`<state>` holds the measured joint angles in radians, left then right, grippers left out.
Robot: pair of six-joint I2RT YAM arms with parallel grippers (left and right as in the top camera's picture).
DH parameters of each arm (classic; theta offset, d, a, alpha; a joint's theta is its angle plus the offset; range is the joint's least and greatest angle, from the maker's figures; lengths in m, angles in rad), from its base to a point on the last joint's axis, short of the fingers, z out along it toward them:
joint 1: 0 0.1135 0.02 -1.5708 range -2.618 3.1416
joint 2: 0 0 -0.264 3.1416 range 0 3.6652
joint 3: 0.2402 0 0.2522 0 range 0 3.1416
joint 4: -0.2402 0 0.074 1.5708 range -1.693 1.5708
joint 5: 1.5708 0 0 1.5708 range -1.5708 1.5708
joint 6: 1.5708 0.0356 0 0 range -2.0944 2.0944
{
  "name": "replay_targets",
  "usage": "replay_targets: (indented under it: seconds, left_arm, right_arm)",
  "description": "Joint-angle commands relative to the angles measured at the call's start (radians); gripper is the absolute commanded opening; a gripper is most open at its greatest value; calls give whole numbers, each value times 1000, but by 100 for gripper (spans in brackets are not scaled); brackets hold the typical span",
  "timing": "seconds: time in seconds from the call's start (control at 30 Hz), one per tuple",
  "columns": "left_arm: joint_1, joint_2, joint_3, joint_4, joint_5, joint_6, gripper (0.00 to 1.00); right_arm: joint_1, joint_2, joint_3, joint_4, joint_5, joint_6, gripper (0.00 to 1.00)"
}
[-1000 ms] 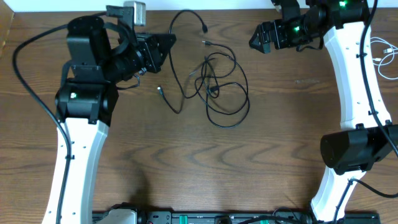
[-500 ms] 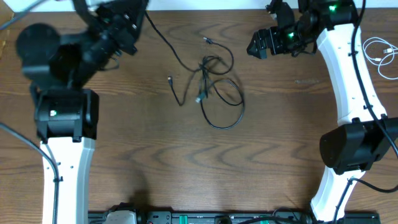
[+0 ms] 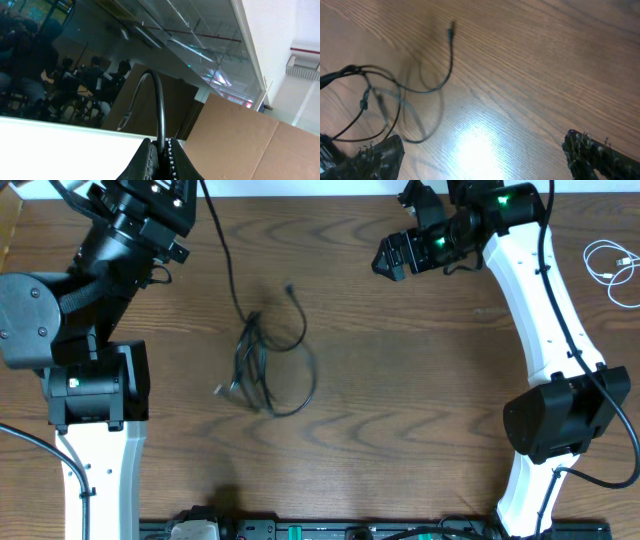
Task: Untangle cables
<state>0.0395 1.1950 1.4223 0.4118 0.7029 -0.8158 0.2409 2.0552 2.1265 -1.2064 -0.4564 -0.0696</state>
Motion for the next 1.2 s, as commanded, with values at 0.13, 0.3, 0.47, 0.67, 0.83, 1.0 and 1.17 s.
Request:
replay_targets:
  seconds: [0.13, 0.3, 0.47, 0.67, 0.83, 1.0, 1.17]
  left_arm:
    - [6, -6, 24, -6, -15, -28, 8]
    - [6, -6, 24, -6, -15, -29, 7]
    - [6, -6, 24, -6, -15, -29, 7]
    - [6, -6, 24, -14, -15, -28, 7]
    - [6, -5, 24, -71, -15, -27, 8]
    - [6, 8, 24, -122, -15, 0, 7]
    - [6, 26, 24, -180, -14, 23, 7]
  right_arm:
    - [35, 6, -30, 4, -14, 5, 99]
    - [70, 6, -81, 28, -23, 5, 99]
    - [123, 6, -166, 104, -106, 5, 97]
    - [175, 6, -230, 186, -243, 4, 95]
    - [176, 6, -229, 212, -291, 1, 94]
    - [171, 6, -230, 203, -321, 1, 94]
    - [186, 6, -230, 194, -321, 0, 95]
